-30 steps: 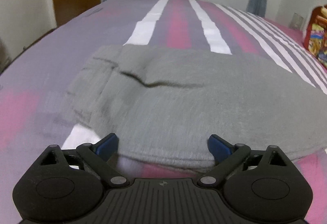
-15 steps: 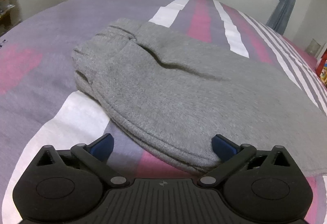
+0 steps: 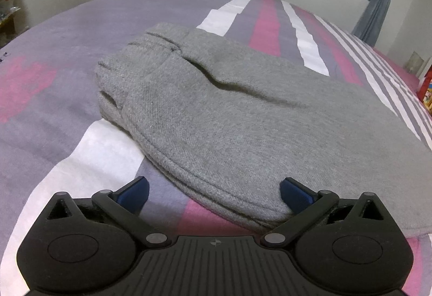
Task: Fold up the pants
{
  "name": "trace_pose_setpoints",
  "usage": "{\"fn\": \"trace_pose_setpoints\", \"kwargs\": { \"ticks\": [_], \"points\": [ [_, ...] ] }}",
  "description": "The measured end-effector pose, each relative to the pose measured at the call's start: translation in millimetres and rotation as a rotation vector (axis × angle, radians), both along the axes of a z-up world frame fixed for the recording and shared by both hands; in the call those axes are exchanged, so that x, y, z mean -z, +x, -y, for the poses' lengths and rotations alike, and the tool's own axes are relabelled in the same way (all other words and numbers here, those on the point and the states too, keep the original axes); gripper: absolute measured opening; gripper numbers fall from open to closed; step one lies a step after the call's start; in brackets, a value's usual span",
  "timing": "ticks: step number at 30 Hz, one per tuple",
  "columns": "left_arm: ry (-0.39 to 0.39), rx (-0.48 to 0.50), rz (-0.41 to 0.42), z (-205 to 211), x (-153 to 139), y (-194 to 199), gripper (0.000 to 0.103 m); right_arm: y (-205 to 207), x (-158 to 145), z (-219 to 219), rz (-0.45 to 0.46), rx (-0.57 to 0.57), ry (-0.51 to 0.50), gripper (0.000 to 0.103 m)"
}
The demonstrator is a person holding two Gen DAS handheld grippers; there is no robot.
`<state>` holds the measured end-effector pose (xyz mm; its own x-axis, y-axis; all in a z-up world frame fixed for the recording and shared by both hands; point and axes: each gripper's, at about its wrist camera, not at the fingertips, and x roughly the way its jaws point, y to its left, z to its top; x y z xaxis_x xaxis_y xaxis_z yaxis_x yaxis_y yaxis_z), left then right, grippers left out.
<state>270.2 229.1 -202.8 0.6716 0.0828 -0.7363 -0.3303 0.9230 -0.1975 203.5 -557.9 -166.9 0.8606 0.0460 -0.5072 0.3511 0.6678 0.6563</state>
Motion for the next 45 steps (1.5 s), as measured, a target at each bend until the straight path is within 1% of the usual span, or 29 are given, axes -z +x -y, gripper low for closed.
{"fn": "trace_pose_setpoints", "kwargs": {
  "ticks": [3,8,11,13,14,16,18,22,24,26,28,31,33,35,37,39,40,41,42,43,44,45],
  "points": [
    [0.001,-0.006,0.01,1,2,-1,0.103,1,2,3,-0.005,0.005,0.028,0.016],
    [0.002,-0.002,0.029,2,4,-5,0.103,11,-3,5,-0.041,-0.001,0.014,0.015],
    [0.004,0.003,0.029,0,-1,-6,0.103,10,-8,4,-0.067,0.005,0.015,0.016],
    [0.043,-0.028,0.048,-3,-11,-12,0.103,13,-12,3,-0.09,0.006,0.004,0.017],
    [0.058,-0.053,0.08,-9,-16,-19,0.103,14,-16,1,-0.102,0.005,-0.008,0.017],
    [0.063,-0.091,0.104,-21,-21,-29,0.103,18,-21,-1,-0.117,0.003,-0.028,0.017],
    [0.083,-0.11,0.087,-38,-21,-40,0.103,22,-30,-5,-0.124,0.0,-0.06,0.017],
    [0.186,-0.153,-0.016,-65,-11,-55,0.103,32,-61,-25,-0.087,-0.008,-0.134,0.017],
    [0.202,-0.155,-0.021,-75,-6,-66,0.103,44,-85,-47,-0.051,-0.041,-0.185,0.017],
    [0.21,-0.129,-0.016,-76,-5,-71,0.103,58,-106,-73,-0.019,-0.084,-0.232,0.017],
    [0.225,-0.106,-0.009,-74,-6,-78,0.103,78,-127,-109,0.017,-0.159,-0.276,0.017],
    [0.215,-0.101,0.011,-72,-11,-92,0.103,105,-149,-176,0.075,-0.284,-0.343,0.017],
    [0.199,-0.106,0.033,-69,-12,-108,0.103,118,-157,-230,0.118,-0.393,-0.383,0.017],
    [0.186,-0.116,0.047,-69,-13,-125,0.103,123,-156,-279,0.162,-0.51,-0.422,0.017],
    [0.173,-0.127,0.054,-70,-12,-144,0.103,121,-146,-335,0.202,-0.669,-0.462,0.017],
    [0.155,-0.149,0.054,-73,-9,-161,0.103,109,-123,-384,0.252,-0.872,-0.504,0.017],
    [0.142,-0.159,0.053,-75,-8,-171,0.103,102,-110,-403,0.263,-0.976,-0.541,0.017],
    [0.137,-0.17,0.05,-76,-6,-179,0.103,96,-95,-422,0.241,-1.065,-0.583,0.017],
    [0.134,-0.18,0.044,-79,-3,-188,0.103,90,-80,-439,0.196,-1.145,-0.631,0.017],
    [0.133,-0.187,0.036,-80,-1,-195,0.103,82,-66,-451,0.166,-1.204,-0.695,0.017],
    [0.133,-0.194,0.028,-81,2,-202,0.103,75,-58,-456,0.171,-1.224,-0.747,0.017],
    [0.132,-0.202,0.022,-83,3,-206,0.103,70,-53,-457,0.169,-1.228,-0.771,0.018]
  ]
}}
